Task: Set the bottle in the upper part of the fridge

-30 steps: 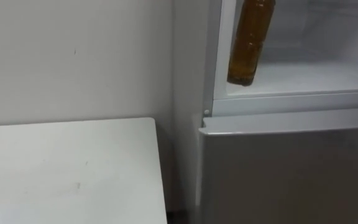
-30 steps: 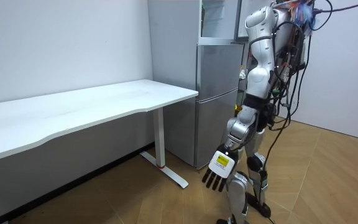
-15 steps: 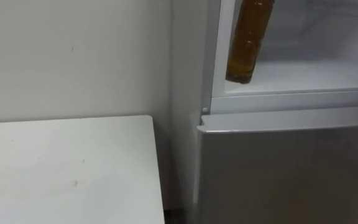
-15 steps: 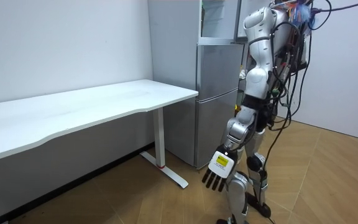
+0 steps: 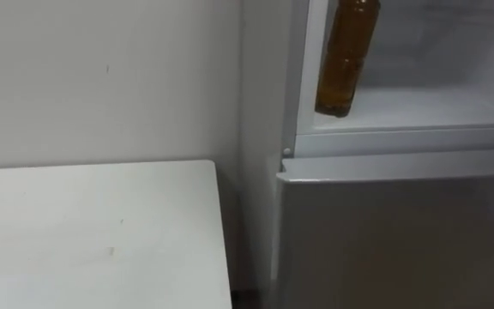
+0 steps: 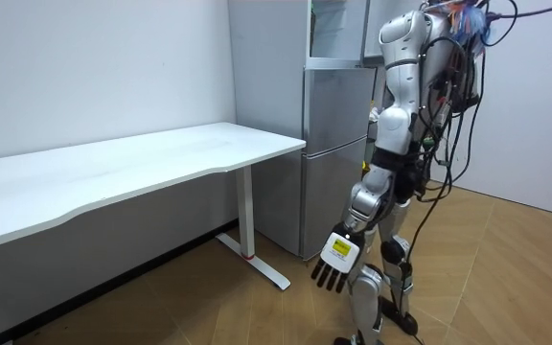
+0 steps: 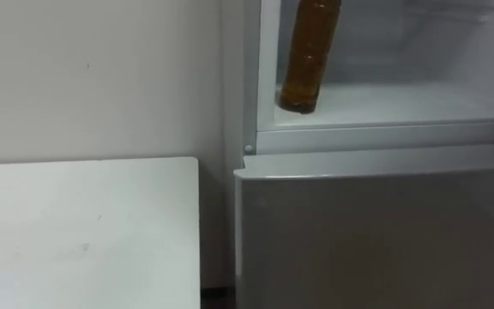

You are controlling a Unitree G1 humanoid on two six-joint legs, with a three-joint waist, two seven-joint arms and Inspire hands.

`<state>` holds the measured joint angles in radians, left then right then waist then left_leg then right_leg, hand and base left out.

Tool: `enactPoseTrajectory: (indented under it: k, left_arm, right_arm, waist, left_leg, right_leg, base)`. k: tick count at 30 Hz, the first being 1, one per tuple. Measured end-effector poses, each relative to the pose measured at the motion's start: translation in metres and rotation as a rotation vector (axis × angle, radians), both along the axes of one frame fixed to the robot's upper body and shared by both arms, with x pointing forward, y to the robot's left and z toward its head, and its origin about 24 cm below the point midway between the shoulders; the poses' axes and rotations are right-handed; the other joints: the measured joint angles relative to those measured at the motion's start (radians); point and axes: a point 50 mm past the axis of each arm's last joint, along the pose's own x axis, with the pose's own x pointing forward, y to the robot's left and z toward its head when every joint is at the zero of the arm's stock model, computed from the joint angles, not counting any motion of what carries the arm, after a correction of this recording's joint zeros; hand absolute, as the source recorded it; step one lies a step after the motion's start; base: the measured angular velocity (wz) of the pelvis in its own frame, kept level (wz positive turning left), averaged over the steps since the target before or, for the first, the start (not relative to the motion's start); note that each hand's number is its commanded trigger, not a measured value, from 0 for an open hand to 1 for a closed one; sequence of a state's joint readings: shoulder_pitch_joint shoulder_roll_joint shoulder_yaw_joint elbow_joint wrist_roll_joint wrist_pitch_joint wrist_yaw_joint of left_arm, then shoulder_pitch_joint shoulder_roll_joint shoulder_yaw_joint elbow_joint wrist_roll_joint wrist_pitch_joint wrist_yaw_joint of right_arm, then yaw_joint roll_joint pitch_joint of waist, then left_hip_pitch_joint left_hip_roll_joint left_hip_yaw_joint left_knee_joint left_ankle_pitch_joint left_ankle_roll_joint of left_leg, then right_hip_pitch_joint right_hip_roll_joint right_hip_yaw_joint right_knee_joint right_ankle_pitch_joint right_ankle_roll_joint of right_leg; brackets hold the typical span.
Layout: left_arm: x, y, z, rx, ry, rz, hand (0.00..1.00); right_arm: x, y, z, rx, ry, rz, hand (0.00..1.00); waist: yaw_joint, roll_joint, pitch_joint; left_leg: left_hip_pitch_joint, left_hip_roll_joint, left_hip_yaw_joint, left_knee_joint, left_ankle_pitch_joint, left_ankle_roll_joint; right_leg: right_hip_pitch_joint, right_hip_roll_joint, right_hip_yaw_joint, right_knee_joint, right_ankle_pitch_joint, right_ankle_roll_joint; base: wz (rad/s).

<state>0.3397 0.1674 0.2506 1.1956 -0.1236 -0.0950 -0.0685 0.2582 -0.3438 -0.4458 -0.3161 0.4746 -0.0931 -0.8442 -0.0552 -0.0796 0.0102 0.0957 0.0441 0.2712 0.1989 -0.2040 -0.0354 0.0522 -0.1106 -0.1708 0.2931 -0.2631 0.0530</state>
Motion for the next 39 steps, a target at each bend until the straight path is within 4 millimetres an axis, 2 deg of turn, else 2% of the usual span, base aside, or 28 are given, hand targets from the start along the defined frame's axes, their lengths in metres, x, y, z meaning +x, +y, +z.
enactPoseTrajectory:
  k: [7, 13, 29, 39]
  left_arm:
    - [0.001, 0.0, 0.0, -0.001, 0.004, -0.008, 0.0]
    - [-0.001, 0.0, 0.0, -0.004, 0.014, -0.006, 0.0]
    - [-0.003, -0.002, -0.001, -0.019, 0.06, -0.057, 0.0]
    - [-0.002, -0.003, -0.002, -0.027, 0.079, -0.079, 0.0]
  right_arm:
    - [0.009, 0.015, 0.007, -0.12, 0.028, 0.134, 0.0]
    - [0.016, 0.023, 0.01, -0.193, 0.045, 0.171, 0.0]
    - [0.021, 0.027, 0.013, -0.218, 0.047, 0.237, 0.0]
    - [0.022, 0.027, 0.012, -0.221, 0.065, 0.254, 0.0]
  waist:
    - [0.036, 0.021, -0.0043]
    - [0.059, 0.021, -0.0042]
    - [0.059, 0.012, 0.0002]
    - [0.059, 0.013, -0.0006]
  left_leg:
    - [-0.007, 0.0, -0.003, 0.0, 0.0, 0.0]
    - [-0.015, 0.0, -0.013, 0.0, 0.0, 0.0]
    - [-0.016, 0.001, -0.024, 0.0, 0.0, 0.0]
    - [-0.018, 0.001, -0.025, 0.008, 0.0, 0.0]
  right_leg:
    - [0.001, 0.0, -0.006, -0.004, 0.0, 0.0]
    - [0.005, -0.001, -0.021, -0.007, 0.0, -0.001]
    - [0.017, 0.0, -0.034, -0.022, 0.001, -0.001]
    - [0.016, -0.001, -0.034, -0.019, 0.001, -0.001]
  base:
    - [0.03]
    - [0.07]
    - [0.02]
    - [0.0]
